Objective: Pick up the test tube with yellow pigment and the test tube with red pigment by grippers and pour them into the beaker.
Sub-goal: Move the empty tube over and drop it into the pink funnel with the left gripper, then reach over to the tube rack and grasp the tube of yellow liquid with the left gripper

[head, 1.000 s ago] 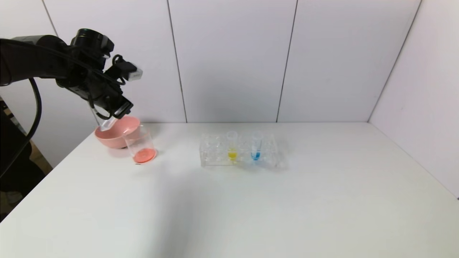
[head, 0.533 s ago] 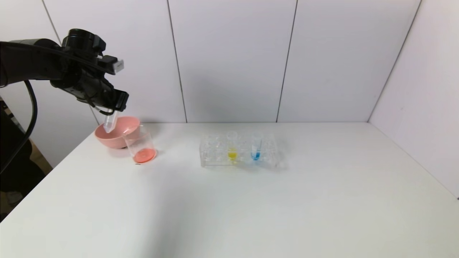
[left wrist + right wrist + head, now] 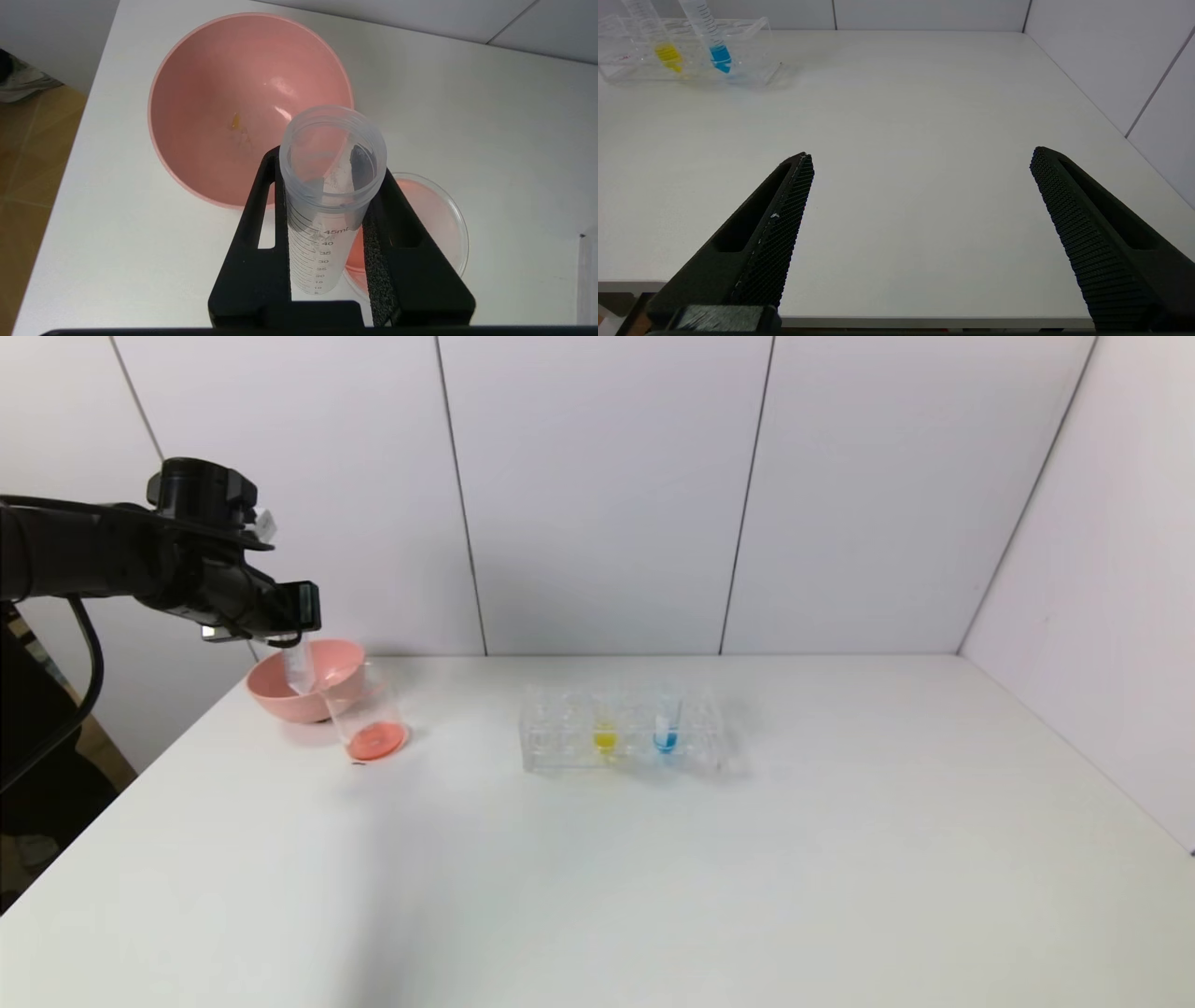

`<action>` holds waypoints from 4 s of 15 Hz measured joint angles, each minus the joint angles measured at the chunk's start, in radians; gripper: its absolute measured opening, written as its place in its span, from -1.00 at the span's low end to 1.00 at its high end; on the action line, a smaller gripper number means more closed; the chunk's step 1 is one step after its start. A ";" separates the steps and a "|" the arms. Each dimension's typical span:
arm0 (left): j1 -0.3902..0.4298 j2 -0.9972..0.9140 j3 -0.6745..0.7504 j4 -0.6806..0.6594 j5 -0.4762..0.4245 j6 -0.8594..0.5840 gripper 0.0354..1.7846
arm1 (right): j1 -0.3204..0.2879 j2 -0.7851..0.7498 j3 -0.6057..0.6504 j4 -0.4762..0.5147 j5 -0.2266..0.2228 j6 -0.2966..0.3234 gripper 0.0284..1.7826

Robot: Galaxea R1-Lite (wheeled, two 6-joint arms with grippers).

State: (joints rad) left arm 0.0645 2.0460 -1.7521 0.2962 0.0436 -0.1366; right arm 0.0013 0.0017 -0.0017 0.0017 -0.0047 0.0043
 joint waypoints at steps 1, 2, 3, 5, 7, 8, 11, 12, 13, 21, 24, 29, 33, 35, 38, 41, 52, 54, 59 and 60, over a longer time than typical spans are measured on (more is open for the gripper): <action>0.017 0.006 0.029 -0.057 -0.039 -0.011 -0.52 | 0.000 0.000 0.000 0.000 0.000 0.000 0.91; 0.033 0.013 0.050 -0.107 -0.069 -0.014 -0.52 | 0.000 0.000 0.000 0.000 0.000 0.000 0.91; 0.050 0.023 0.068 -0.165 -0.092 -0.017 -0.52 | 0.000 0.000 0.000 0.000 0.000 0.000 0.91; 0.070 0.046 0.087 -0.257 -0.099 -0.017 -0.52 | 0.000 0.000 0.000 0.000 0.000 0.000 0.91; 0.086 0.072 0.114 -0.372 -0.099 -0.012 -0.52 | 0.000 0.000 0.000 0.000 0.000 0.000 0.91; 0.092 0.086 0.127 -0.442 -0.101 -0.007 -0.52 | 0.000 0.000 0.000 0.000 0.000 0.000 0.91; 0.105 0.126 0.160 -0.619 -0.101 0.003 -0.52 | 0.000 0.000 0.000 0.000 0.000 0.000 0.91; 0.106 0.135 0.162 -0.628 -0.101 0.003 -0.52 | 0.000 0.000 0.000 0.000 0.000 0.000 0.91; 0.107 0.143 0.163 -0.630 -0.101 0.003 -0.52 | 0.000 0.000 0.000 0.000 0.000 0.000 0.91; 0.126 0.219 0.133 -0.672 -0.131 0.006 -0.52 | 0.000 0.000 0.000 0.000 0.000 0.000 0.91; 0.133 0.251 0.114 -0.714 -0.161 0.008 -0.52 | 0.000 0.000 0.000 0.000 0.000 0.000 0.91; 0.146 0.283 0.107 -0.715 -0.160 0.021 -0.51 | 0.000 0.000 0.000 0.000 0.000 0.000 0.91; 0.148 0.285 0.106 -0.716 -0.161 0.021 -0.22 | 0.000 0.000 0.000 0.000 0.000 0.000 0.91; 0.149 0.285 0.106 -0.716 -0.161 0.021 0.12 | 0.000 0.000 0.000 0.000 0.000 0.000 0.91; 0.148 0.280 0.108 -0.717 -0.161 0.023 0.65 | 0.000 0.000 0.000 0.000 0.000 0.000 0.91; 0.146 0.256 0.123 -0.717 -0.161 0.047 0.94 | 0.000 0.000 0.000 0.000 0.000 0.000 0.91; 0.077 0.007 0.356 -0.799 -0.167 0.050 0.99 | 0.000 0.000 0.000 0.000 0.000 0.000 0.91; 0.039 -0.055 0.402 -0.799 -0.175 0.051 0.99 | 0.000 0.000 0.000 0.000 0.000 0.000 0.91; -0.056 -0.220 0.548 -0.799 -0.187 0.050 0.99 | 0.000 0.000 0.000 0.000 0.000 0.000 0.91; -0.075 -0.250 0.583 -0.799 -0.187 0.051 0.99 | 0.000 0.000 0.000 0.000 0.000 0.000 0.91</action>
State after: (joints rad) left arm -0.0104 1.7957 -1.1694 -0.5032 -0.1438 -0.0860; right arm 0.0009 0.0017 -0.0017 0.0017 -0.0047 0.0043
